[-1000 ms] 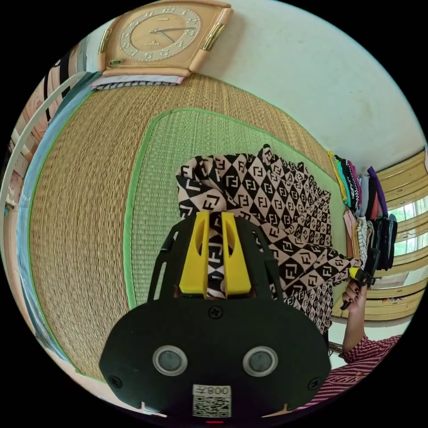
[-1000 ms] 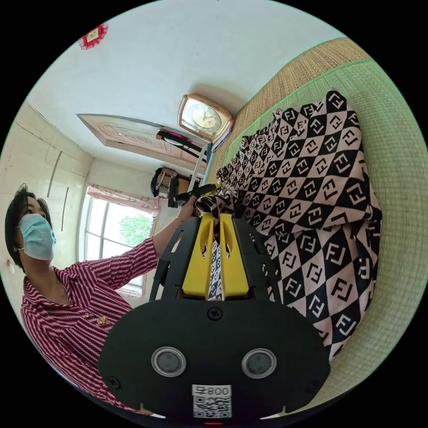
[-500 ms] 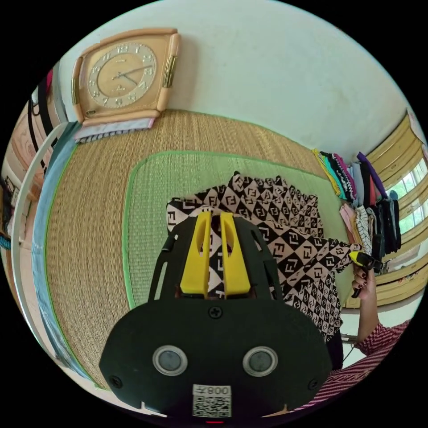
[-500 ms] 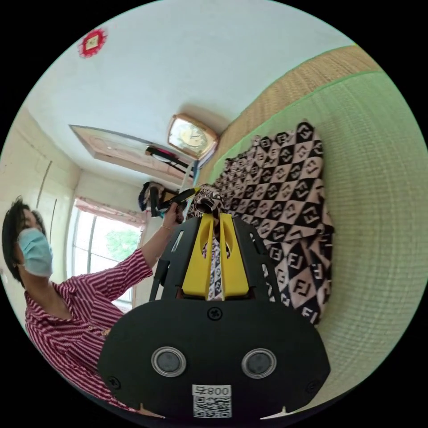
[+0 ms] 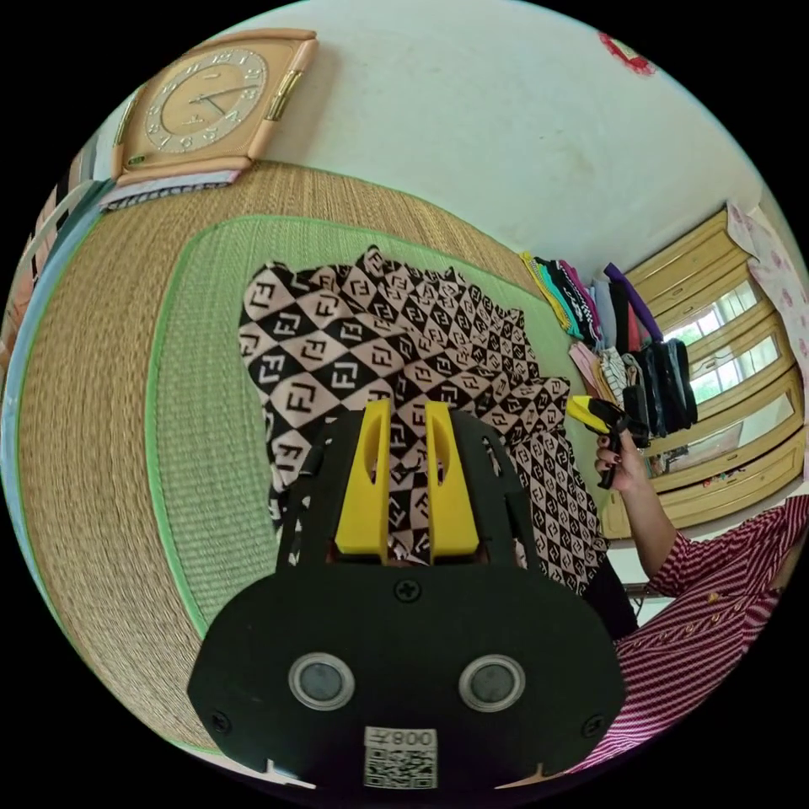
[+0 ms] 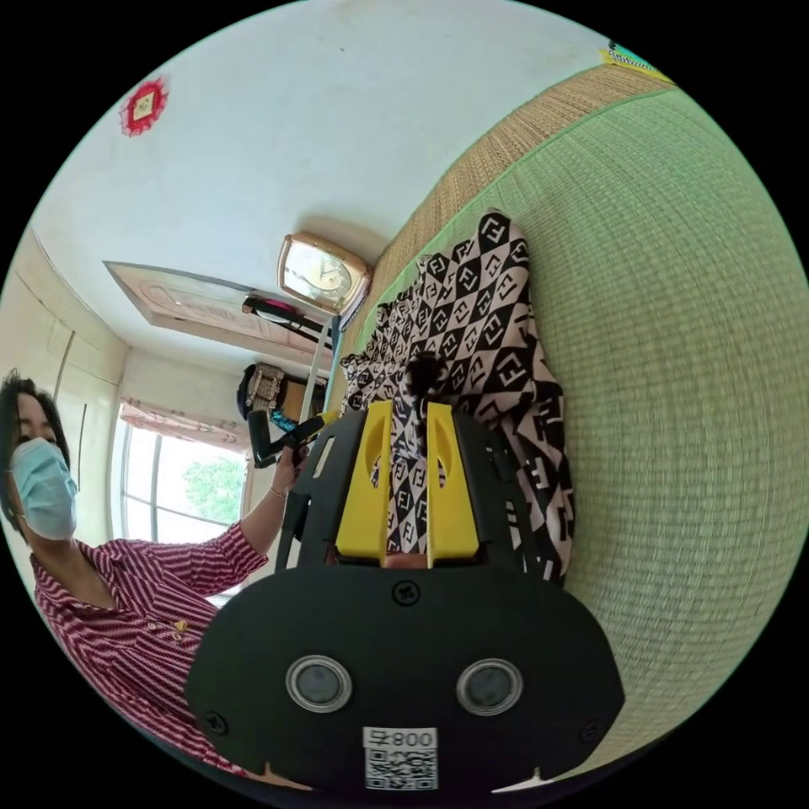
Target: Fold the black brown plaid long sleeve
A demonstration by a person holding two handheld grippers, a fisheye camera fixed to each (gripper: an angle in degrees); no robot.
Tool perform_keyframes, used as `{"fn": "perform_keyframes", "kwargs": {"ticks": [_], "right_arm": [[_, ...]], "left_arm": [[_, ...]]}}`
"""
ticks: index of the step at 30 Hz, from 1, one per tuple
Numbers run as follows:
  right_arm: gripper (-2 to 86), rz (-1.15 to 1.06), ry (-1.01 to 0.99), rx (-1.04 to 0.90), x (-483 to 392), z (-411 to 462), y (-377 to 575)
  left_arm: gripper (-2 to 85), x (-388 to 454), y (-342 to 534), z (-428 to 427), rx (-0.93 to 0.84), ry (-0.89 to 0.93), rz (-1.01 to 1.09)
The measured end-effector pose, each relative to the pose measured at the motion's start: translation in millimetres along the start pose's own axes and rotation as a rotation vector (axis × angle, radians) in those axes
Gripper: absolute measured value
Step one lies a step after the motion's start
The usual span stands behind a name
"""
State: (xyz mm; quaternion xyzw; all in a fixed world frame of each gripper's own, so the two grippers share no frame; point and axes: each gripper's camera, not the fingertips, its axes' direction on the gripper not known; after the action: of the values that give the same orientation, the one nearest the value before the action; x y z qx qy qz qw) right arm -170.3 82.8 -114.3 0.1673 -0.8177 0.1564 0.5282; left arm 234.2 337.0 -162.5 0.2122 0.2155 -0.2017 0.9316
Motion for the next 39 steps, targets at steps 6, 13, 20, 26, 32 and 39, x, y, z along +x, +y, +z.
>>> {"fn": "perform_keyframes", "kwargs": {"ticks": [6,13,20,26,32,39], "right_arm": [[7.2,-0.042,0.071,-0.043,-12,7,6],[7.2,-0.003,0.082,0.043,4,-23,19],[7.2,-0.056,0.18,0.018,-4,-20,-9],[3.8,-0.102,0.28,-0.094,-6,10,-33],[0.6,-0.201,0.21,-0.056,-42,-9,-40],[1.3,-0.272,0.298,0.011,-68,-40,-46]], "left_arm": [[7.4,6,-11,30,-0.052,0.042,0.021],[7.7,43,-22,53,-0.091,0.133,0.175],[8.0,103,-45,108,-0.23,0.0,0.437],[3.2,97,-51,111,-0.216,0.008,0.407],[1.2,102,-52,83,-0.14,0.047,0.419],[1.2,105,-48,103,-0.243,0.015,0.427]]}}
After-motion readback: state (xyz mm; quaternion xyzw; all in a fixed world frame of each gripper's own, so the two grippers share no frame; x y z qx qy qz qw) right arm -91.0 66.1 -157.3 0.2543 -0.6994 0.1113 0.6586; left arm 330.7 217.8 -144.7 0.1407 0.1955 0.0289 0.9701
